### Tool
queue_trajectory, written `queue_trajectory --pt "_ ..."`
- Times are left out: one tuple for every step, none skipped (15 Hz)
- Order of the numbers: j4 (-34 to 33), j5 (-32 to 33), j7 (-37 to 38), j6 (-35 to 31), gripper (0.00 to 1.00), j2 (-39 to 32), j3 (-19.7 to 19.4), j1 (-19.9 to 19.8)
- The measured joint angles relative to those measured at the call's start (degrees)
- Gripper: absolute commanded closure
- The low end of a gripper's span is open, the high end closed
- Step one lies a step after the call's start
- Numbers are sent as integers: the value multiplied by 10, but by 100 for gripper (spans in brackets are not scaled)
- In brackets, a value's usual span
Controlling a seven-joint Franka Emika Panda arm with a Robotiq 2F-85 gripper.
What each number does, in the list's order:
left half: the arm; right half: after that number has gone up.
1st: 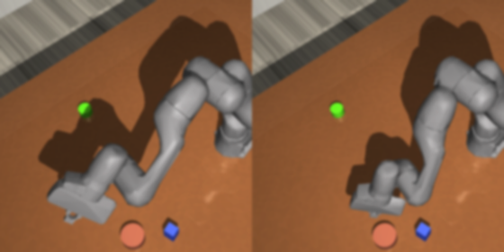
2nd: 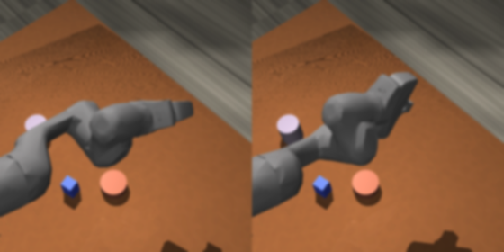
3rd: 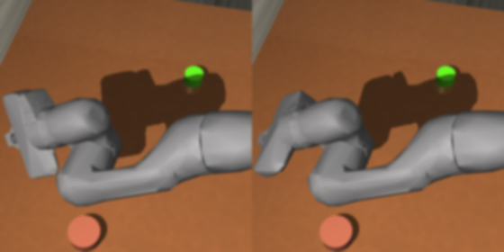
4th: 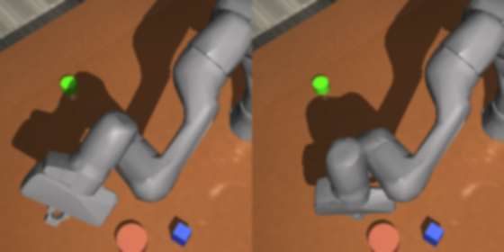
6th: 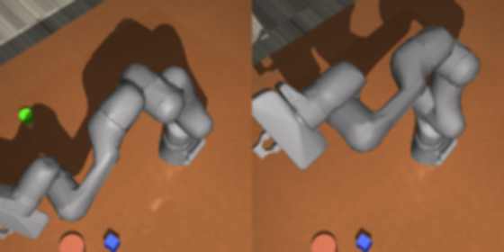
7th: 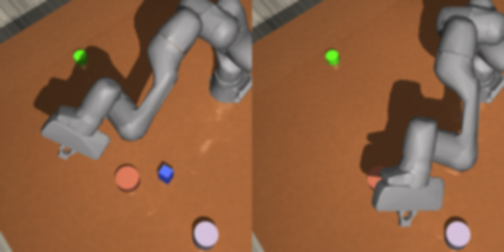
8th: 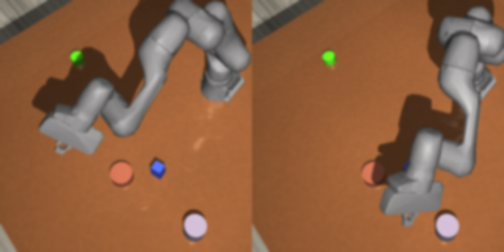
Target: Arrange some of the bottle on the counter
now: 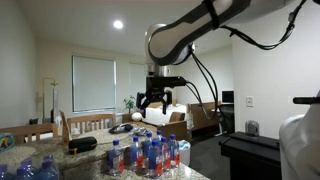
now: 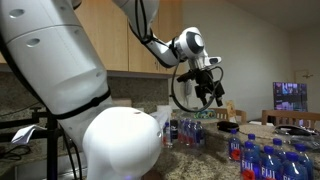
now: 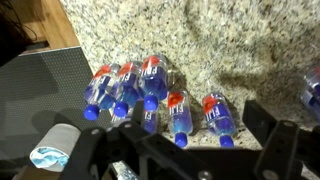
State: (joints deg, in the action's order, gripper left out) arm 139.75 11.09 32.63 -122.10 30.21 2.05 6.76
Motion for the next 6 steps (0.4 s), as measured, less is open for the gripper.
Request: queue_trajectory --pt "11 -20 -8 15 0 17 14 1" --pt "24 -38 -10 22 0 32 28 2" --pt "39 -51 -10 24 0 44 42 3" --pt "47 -53 -10 23 0 51 53 1" --pt "47 -53 -10 23 0 51 59 -4" --pt "45 -53 -10 23 0 51 61 -9"
